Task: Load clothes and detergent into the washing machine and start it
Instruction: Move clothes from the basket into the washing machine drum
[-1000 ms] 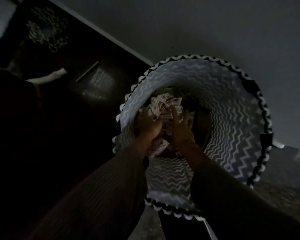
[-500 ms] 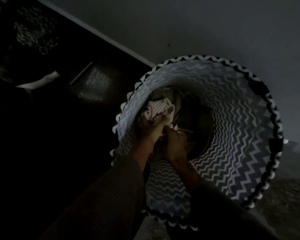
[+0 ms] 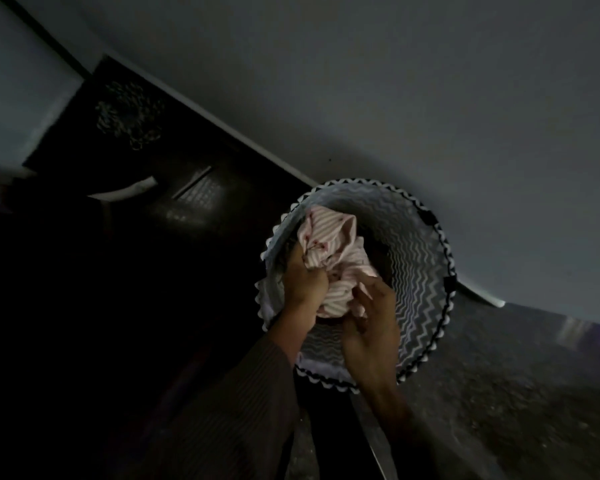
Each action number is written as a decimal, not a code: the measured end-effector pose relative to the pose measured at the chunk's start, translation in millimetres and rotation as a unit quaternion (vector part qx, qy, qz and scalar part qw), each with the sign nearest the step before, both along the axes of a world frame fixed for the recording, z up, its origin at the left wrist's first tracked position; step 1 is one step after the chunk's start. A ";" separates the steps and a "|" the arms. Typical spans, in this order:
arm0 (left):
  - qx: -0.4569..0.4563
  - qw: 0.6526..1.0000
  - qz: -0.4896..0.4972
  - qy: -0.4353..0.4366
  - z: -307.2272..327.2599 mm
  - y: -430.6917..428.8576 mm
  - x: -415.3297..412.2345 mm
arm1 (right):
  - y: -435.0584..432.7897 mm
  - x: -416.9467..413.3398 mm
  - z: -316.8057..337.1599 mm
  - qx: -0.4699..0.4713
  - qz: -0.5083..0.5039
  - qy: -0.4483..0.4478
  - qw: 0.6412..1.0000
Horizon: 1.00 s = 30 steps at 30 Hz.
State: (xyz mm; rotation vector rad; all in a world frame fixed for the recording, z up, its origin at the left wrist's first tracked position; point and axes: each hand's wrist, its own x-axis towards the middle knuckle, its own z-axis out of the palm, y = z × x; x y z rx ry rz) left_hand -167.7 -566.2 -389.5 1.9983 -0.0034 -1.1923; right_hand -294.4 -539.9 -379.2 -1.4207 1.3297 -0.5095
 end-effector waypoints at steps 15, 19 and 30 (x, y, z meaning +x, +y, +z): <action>-0.083 0.915 0.224 0.324 237.6 66.1 23.2 | -48.7 -1.4 165.5 0.296 -0.046 -0.294 0.908; -0.108 0.923 0.201 0.310 270.3 80.5 12.0 | -36.2 9.9 223.3 0.438 -0.056 -0.339 0.831; -0.164 0.948 0.023 -0.271 348.2 107.4 23.8 | 21.4 43.9 328.1 0.226 0.065 -0.298 0.925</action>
